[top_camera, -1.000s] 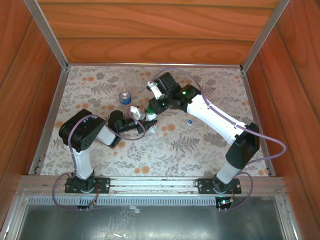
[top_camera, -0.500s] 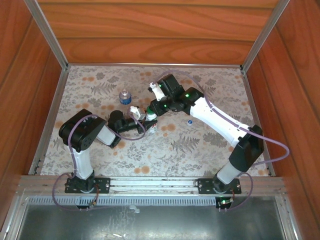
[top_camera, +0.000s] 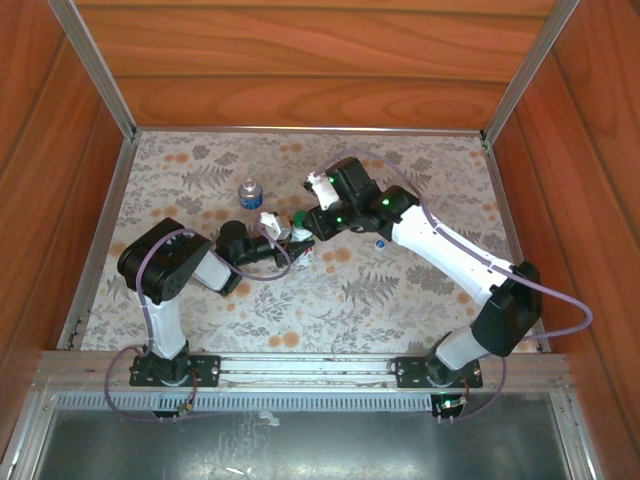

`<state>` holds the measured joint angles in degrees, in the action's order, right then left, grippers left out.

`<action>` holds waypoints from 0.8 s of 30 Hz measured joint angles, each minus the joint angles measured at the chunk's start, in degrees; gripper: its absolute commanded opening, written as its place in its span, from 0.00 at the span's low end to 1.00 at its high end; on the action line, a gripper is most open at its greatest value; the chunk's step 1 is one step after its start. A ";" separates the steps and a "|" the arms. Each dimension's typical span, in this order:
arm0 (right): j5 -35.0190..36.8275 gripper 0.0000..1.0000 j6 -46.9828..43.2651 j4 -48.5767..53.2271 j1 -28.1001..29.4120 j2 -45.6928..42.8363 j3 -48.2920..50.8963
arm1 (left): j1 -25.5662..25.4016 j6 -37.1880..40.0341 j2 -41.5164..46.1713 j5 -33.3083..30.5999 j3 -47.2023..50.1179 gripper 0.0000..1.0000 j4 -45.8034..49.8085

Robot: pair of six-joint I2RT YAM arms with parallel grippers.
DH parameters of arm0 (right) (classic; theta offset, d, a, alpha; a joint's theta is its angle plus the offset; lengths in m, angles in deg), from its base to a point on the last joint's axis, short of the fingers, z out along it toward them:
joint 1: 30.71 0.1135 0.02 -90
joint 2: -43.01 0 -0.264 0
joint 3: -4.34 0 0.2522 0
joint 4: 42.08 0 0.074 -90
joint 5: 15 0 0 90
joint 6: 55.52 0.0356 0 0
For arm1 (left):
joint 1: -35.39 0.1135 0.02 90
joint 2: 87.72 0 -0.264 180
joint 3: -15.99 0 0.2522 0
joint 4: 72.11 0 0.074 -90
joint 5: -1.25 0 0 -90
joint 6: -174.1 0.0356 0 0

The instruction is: Screw on the bottle caps

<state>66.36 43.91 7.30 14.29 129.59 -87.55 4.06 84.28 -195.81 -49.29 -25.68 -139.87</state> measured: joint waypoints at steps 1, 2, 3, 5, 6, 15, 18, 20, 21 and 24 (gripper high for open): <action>0.02 0.30 0.20 -0.52 0.02 -0.63 0.72 | 0.00 0.00 -0.02 0.00 0.00 0.54 0.00; 0.15 0.30 0.39 -1.03 0.02 -1.27 1.29 | -0.02 0.00 0.00 0.00 0.00 0.54 0.00; 0.31 0.31 0.57 -1.66 0.00 -1.79 1.75 | 0.00 0.00 -0.02 0.00 0.00 0.54 0.00; 0.66 0.34 0.87 -2.89 -0.04 -2.47 2.10 | 0.00 0.00 -0.02 0.00 0.00 0.54 0.00; 0.68 0.34 1.09 -3.63 -0.13 -2.54 2.10 | 0.00 0.00 -0.02 0.00 0.00 0.54 0.00; -0.90 0.35 1.70 -6.64 -3.04 3.08 -1.29 | 0.00 0.02 -0.02 0.00 0.00 0.54 0.00; -1.99 0.33 1.81 -7.02 -3.69 4.59 -1.29 | -0.02 0.04 0.00 -0.02 0.00 0.54 0.02; -3.10 0.33 1.90 -7.48 -3.89 4.81 -1.29 | 0.00 0.04 -0.02 -0.07 0.00 0.54 0.00; -3.69 0.33 1.90 -7.48 -3.96 4.81 -1.29 | -0.02 0.04 -0.02 -0.07 0.00 0.54 0.00; -5.68 0.33 1.90 -7.56 -4.15 4.81 -1.16 | -0.02 0.04 0.00 -0.07 0.00 0.54 0.00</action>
<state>60.67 45.81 -0.27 10.13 134.40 -88.71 4.04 84.33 -195.81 -49.35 -25.68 -139.87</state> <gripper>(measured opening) 0.329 0.540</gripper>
